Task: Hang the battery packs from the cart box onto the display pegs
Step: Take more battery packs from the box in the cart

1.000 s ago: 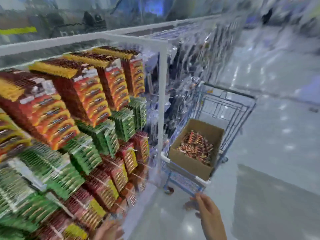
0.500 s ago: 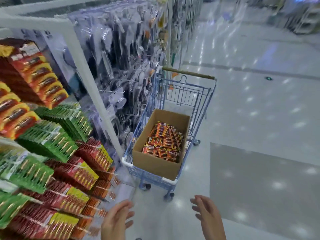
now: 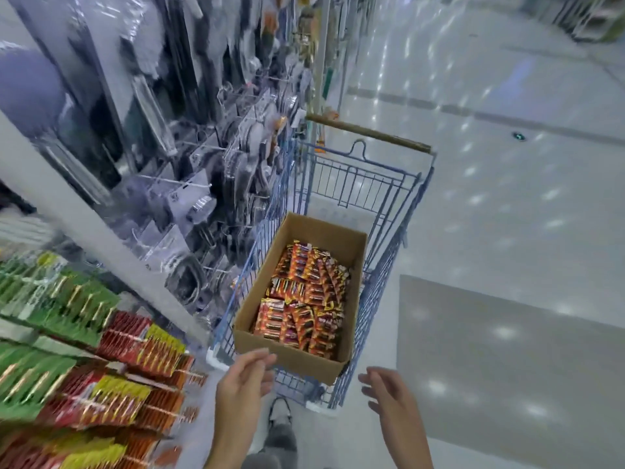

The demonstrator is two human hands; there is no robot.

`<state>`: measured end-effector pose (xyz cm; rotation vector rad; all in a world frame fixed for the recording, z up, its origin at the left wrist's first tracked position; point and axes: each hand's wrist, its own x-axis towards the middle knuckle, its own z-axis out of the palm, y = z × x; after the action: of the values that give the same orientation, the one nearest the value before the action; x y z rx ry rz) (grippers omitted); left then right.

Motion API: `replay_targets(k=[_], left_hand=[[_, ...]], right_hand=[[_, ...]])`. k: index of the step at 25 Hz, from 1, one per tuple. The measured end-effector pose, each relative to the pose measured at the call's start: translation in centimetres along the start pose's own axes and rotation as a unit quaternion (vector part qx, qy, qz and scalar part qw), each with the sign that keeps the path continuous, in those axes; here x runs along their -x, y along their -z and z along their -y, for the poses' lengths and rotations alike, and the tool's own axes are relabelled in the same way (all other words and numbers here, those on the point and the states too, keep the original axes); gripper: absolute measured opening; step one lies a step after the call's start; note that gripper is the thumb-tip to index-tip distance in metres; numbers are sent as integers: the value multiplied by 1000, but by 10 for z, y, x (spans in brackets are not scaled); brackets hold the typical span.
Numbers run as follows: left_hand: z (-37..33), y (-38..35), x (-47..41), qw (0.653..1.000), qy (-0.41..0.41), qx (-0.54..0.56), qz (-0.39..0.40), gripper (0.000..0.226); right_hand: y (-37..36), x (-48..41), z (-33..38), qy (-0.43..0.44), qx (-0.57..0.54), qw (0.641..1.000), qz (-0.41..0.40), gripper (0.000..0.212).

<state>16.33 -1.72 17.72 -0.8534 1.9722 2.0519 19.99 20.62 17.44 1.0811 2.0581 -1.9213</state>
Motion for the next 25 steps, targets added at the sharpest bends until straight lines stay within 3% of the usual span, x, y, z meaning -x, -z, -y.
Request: replay_targets(k=[7, 17, 21, 25], left_hand=[[-23, -45, -96, 998, 50, -24, 13, 14], [84, -149, -266, 943, 303, -130, -47, 8], [122, -180, -303, 932, 303, -192, -45, 47], [165, -194, -335, 903, 331, -267, -67, 60]], right_hand=[[-24, -62, 53, 1, 34, 999, 13, 13], [-15, -163, 64, -95, 72, 988, 101, 16], [-2, -196, 70, -123, 75, 983, 111, 15], [3, -223, 78, -151, 64, 978, 126, 16]])
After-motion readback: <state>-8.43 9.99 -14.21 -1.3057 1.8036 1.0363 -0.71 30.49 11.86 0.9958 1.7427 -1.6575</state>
